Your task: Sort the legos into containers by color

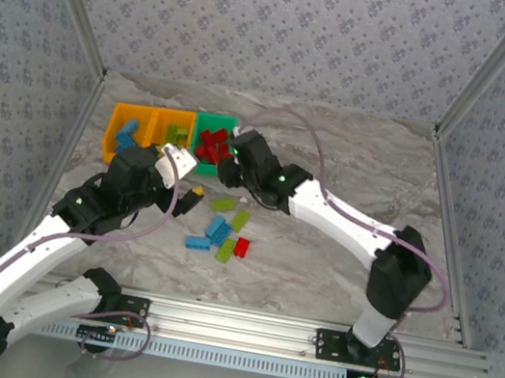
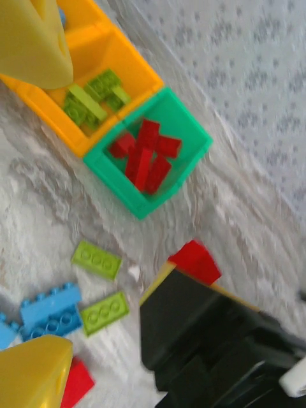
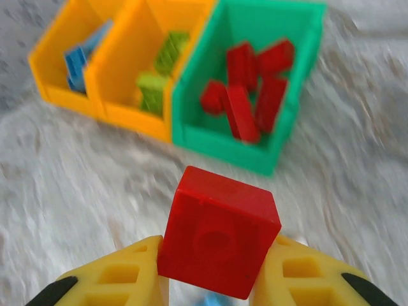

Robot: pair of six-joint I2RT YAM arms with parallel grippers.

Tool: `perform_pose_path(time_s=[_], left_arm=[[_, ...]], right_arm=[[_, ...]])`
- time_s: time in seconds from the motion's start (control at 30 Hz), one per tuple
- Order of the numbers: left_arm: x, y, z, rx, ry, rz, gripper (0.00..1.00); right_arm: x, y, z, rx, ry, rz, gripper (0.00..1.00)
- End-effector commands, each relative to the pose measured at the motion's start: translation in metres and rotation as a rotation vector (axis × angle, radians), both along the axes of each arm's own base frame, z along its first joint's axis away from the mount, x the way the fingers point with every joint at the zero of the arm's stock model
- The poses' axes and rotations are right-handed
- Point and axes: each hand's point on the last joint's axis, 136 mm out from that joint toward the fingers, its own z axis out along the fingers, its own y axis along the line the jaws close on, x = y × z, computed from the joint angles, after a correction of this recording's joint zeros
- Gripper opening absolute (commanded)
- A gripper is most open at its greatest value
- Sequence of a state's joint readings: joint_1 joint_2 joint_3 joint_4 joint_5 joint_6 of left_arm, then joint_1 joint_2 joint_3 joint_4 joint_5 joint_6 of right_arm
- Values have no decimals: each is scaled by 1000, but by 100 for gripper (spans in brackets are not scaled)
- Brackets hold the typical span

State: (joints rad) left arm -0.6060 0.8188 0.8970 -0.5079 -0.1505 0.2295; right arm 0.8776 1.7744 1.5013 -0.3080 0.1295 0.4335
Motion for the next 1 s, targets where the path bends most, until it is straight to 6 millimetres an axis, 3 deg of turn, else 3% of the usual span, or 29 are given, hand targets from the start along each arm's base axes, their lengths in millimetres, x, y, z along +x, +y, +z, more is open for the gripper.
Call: perform_pose_path(time_s=[0.0,0.23,0.43,0.67,0.77,0.87,0.97], left_arm=[[14,20,11,-51,-46,137,99],[19,24,5,-71,-23,160,99],[19,23,-1,-44,-13,146,99],[20,24,-2,-42,1,160,99],[21,24,-1,-93,29,196,99],[19,20,-4,-198,130,252,99],[17,15,-18,-314,269,350,99]], right_arm=[[42,18,-18,-19,-38,41,31],[121,29,-67,-85,-35,-1,31],[145,34,-79,-122,-39,15,49],[135,34,-47,-128,-62,34,51],[123,24,-28,-137,-52,25,50],[97,4,-2,-133,-43,20,52],[58,-24,19,-113,-26,35,59]])
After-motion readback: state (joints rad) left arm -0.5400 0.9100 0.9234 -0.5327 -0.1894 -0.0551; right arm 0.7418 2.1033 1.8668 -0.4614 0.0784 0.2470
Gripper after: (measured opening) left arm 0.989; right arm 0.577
